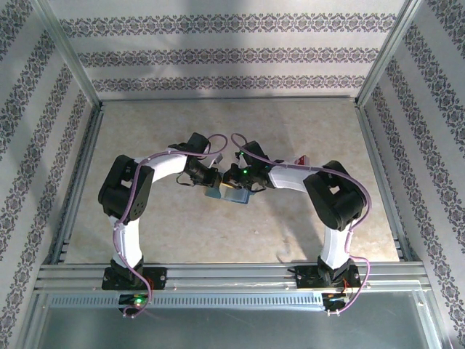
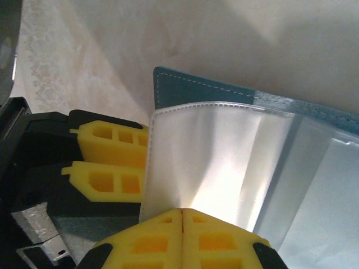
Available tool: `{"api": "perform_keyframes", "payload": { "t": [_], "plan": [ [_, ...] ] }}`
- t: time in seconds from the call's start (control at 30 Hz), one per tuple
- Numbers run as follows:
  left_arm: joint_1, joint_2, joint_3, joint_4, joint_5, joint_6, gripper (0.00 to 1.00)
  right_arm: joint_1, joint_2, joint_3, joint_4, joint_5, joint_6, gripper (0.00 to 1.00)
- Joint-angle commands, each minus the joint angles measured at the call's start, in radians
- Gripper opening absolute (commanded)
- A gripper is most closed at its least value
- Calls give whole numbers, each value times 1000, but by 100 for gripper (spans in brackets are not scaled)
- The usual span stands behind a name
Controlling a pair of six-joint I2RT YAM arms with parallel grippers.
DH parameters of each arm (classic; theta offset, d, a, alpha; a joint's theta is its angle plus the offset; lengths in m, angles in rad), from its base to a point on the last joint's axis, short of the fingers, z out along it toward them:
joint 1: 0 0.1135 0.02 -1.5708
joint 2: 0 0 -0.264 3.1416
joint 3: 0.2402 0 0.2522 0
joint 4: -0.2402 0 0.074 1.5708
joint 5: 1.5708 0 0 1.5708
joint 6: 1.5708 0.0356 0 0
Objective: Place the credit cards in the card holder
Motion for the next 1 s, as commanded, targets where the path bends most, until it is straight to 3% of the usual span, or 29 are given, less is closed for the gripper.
{"api": "perform_keyframes", "payload": {
  "t": [0.0, 0.47, 0.83, 0.97],
  "plan": [
    [37, -44, -29, 4, -5, -24, 20, 19, 60, 39, 8, -20, 15, 0],
    [89, -283, -54, -22, -49, 20, 33, 54, 131, 89, -67, 40, -14, 0],
    [73, -168, -99, 34, 45, -61, 27, 76, -12, -117, -29, 107, 30, 0],
    [49, -171, -119, 78, 157, -78, 23, 87, -71, -205, 11, 127, 53, 0]
  ]
}}
